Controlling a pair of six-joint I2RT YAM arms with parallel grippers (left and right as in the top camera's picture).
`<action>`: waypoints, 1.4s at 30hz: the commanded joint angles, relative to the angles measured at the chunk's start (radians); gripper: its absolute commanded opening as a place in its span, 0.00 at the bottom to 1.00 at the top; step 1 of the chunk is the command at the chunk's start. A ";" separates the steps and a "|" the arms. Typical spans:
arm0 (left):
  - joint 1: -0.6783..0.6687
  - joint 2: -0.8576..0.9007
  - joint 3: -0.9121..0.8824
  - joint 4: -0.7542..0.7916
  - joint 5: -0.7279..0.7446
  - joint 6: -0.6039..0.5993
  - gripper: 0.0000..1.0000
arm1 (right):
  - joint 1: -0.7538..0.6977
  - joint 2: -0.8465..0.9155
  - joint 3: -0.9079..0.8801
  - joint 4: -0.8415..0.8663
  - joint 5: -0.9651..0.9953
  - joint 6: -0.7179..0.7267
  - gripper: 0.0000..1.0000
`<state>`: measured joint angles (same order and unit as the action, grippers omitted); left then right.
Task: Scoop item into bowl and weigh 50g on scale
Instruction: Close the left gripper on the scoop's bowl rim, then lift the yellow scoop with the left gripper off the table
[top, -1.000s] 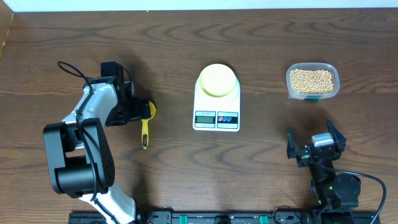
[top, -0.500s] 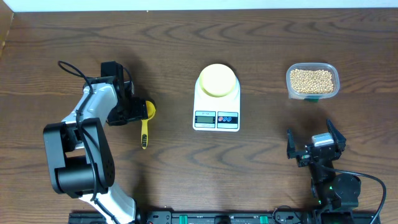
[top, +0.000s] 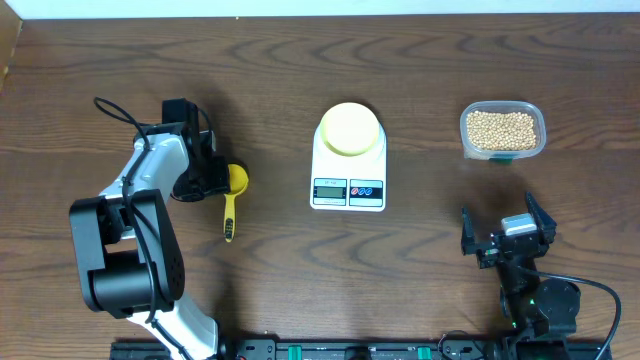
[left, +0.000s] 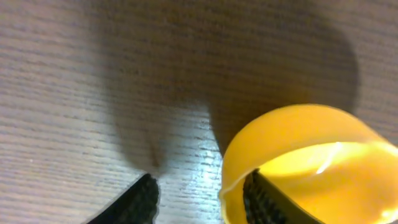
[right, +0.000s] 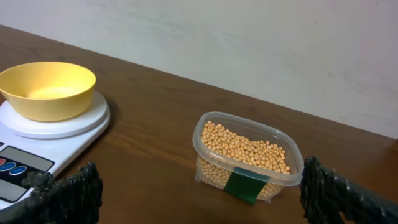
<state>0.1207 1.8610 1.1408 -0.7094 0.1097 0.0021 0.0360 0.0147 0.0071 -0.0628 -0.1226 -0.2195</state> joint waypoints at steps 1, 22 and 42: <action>-0.001 0.014 -0.008 -0.004 0.006 0.005 0.38 | 0.008 -0.009 -0.002 -0.004 0.005 -0.006 0.99; -0.001 0.014 -0.007 -0.007 0.006 0.005 0.08 | 0.008 -0.009 -0.002 -0.004 0.005 -0.006 0.99; -0.001 -0.136 0.002 -0.063 0.006 -0.007 0.08 | 0.008 -0.009 -0.002 -0.004 0.005 -0.006 0.99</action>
<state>0.1207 1.7844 1.1408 -0.7605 0.1097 0.0006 0.0360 0.0147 0.0071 -0.0628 -0.1223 -0.2195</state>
